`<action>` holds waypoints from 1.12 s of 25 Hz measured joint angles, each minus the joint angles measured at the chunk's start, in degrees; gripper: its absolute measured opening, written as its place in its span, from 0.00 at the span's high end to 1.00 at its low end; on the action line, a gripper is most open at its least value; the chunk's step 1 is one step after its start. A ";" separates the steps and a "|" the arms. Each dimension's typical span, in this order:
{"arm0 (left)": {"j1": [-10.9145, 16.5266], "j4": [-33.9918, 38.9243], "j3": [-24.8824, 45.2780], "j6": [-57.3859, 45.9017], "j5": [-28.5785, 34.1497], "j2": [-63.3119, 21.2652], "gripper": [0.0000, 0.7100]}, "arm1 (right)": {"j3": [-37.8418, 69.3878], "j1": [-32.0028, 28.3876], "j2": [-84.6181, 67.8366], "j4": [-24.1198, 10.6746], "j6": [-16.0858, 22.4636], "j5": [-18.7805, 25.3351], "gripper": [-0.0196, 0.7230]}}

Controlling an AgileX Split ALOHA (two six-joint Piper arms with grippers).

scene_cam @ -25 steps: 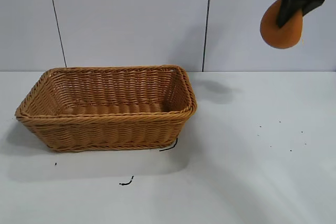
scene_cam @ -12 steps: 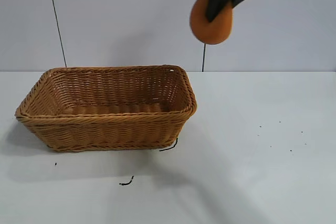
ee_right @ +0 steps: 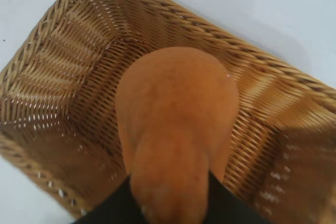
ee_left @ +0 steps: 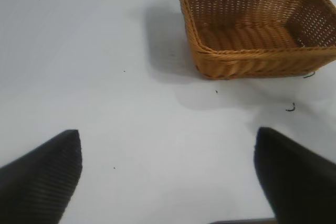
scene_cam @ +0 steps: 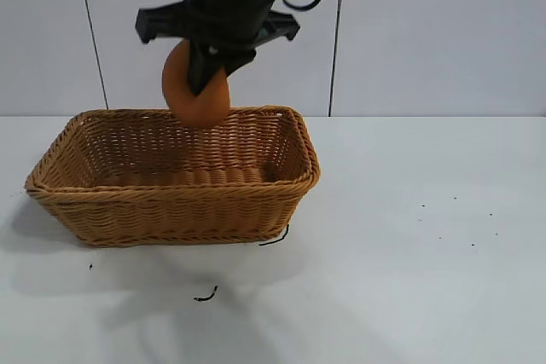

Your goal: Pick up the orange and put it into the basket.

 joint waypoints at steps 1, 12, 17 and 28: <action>0.00 0.00 0.00 0.00 0.00 0.00 0.10 | 0.00 0.00 0.63 0.14 0.00 0.00 0.88; 0.00 0.00 0.00 0.00 0.00 0.00 0.10 | -0.01 -0.25 -1.88 0.05 0.33 4.12 0.07; 0.00 0.00 0.00 0.00 0.00 0.00 0.10 | -0.17 -3.31 -7.82 -2.96 3.79 5.10 0.05; 0.00 0.00 0.00 0.00 -0.05 0.00 0.10 | -0.24 -21.91 -9.93 -9.16 6.63 11.70 0.04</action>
